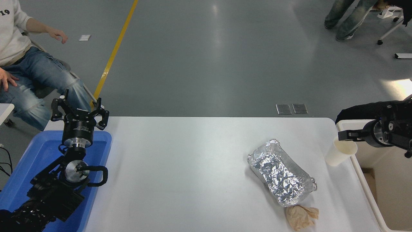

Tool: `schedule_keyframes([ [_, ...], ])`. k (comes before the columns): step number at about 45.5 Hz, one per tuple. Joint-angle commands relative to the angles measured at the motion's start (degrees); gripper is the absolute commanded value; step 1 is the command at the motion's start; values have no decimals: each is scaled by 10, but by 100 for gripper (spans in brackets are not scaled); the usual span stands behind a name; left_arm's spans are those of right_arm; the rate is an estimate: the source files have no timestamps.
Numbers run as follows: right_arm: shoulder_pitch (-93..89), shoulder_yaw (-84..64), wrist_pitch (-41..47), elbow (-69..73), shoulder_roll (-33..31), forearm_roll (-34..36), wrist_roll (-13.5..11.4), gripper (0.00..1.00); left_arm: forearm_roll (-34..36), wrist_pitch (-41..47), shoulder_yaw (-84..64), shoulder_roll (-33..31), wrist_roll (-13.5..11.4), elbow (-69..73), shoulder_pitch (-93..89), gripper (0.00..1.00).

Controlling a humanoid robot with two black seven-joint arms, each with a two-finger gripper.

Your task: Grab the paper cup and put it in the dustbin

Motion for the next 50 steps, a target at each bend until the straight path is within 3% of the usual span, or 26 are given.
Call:
schedule_keyframes([
  [1, -43, 22, -24, -21, 2, 1, -1, 77, 0, 0, 0, 0, 0, 0, -1, 99],
  [6, -57, 30, -33, -23, 8, 20, -2, 69, 0, 0, 0, 0, 0, 0, 0, 99],
  [10, -59, 29, -33, -23, 12, 40, -2, 57, 0, 0, 0, 0, 0, 0, -1, 99],
  [20, -64, 31, -35, -25, 18, 46, -2, 43, 0, 0, 0, 0, 0, 0, -1, 99],
  [24, -68, 29, -35, -25, 22, 50, -2, 23, 0, 0, 0, 0, 0, 0, 0, 99],
  [26, -68, 28, -34, -25, 23, 50, -2, 0, 0, 0, 0, 0, -1, 0, -1, 99],
  [50, 8, -9, -25, 1, 22, 49, 5, 0, 1, 0, 0, 0, 0, 0, -1, 99],
])
